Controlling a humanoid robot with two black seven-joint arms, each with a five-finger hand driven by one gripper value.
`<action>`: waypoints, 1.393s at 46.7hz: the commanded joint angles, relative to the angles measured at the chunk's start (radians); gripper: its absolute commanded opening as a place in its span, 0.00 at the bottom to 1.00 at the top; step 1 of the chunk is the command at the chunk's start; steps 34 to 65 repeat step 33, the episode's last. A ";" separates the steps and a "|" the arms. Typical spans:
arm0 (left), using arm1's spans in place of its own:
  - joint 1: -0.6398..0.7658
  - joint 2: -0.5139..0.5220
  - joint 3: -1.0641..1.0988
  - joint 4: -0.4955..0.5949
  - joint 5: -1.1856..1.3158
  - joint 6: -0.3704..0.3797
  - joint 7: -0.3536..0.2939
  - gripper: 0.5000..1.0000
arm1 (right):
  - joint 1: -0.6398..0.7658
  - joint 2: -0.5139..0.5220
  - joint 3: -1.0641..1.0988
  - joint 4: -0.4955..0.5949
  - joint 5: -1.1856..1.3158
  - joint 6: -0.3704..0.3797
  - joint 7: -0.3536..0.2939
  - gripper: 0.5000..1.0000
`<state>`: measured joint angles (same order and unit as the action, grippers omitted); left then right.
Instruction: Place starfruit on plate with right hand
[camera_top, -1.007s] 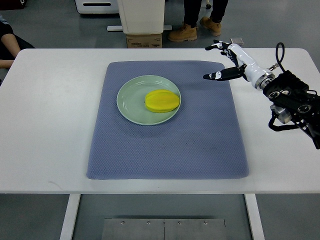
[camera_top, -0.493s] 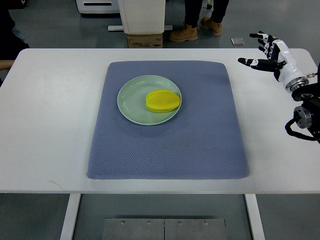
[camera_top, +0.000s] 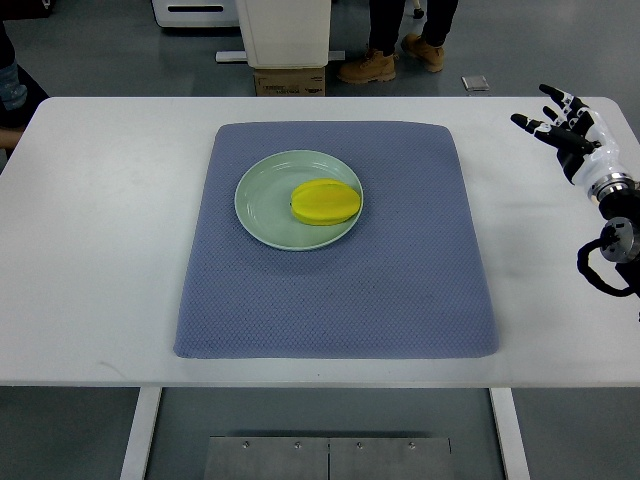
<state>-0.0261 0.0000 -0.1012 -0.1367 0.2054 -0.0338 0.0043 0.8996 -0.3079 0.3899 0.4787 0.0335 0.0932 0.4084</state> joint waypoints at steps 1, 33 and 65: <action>0.000 0.000 0.000 0.000 0.000 0.000 -0.001 1.00 | -0.016 0.004 0.023 0.000 0.000 0.002 -0.003 1.00; 0.000 0.000 0.000 0.000 0.000 0.000 -0.001 1.00 | -0.065 0.056 0.079 0.012 0.003 0.003 -0.020 1.00; 0.000 0.000 0.000 0.000 0.000 0.000 -0.001 1.00 | -0.065 0.056 0.079 0.012 0.003 0.003 -0.020 1.00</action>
